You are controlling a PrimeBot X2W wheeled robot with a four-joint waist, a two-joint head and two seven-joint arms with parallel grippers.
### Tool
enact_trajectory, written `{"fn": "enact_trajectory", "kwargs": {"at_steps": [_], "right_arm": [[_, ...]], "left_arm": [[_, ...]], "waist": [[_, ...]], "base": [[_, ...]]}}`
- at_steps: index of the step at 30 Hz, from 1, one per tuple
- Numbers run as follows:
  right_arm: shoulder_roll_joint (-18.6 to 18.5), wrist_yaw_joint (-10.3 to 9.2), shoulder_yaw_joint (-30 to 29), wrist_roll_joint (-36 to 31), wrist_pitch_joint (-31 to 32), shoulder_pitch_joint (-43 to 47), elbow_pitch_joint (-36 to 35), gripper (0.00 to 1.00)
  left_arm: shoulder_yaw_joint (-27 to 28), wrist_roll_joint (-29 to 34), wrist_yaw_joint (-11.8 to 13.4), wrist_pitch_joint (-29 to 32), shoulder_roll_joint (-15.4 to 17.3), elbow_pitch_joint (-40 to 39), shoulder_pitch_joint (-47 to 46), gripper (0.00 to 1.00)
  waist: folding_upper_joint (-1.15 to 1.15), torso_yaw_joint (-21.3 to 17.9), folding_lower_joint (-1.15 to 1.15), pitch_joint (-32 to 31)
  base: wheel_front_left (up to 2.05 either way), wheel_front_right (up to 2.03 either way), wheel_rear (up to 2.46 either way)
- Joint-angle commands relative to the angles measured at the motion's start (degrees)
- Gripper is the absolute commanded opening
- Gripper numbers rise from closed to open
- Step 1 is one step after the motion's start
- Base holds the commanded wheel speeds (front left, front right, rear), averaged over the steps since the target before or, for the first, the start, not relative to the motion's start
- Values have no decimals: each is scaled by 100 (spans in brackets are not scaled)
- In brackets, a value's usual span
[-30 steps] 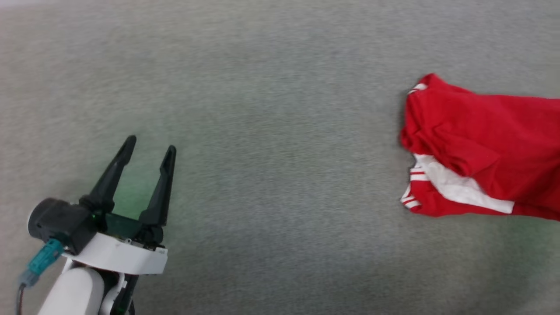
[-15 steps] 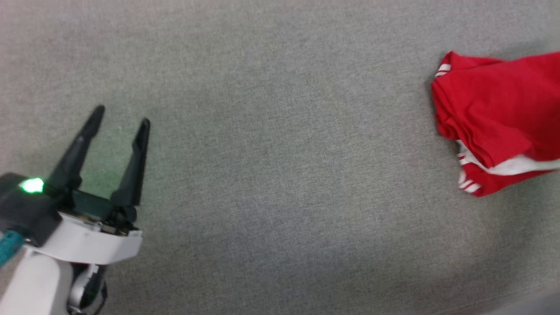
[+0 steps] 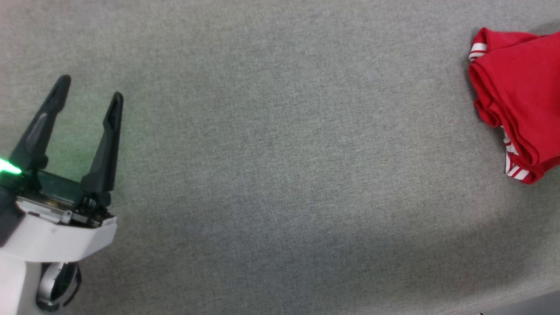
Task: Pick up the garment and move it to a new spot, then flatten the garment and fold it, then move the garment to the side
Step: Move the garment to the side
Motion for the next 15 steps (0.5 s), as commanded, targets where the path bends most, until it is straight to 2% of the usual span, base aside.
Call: {"fn": "enact_trajectory", "kwargs": {"at_steps": [1,15], "right_arm": [[-4,-6,21,-70,-100,-98,143,0],[-3,-6,159,-422,-989,-741,1618,0]], "left_arm": [[18,43,-13,6,42,-38,-29,100],[-62,-100,-13,6,251,-259,10,100]], "waist": [[0,-16,0,87],[0,-27,0,178]], "base": [[0,0,0],[0,0,0]]}}
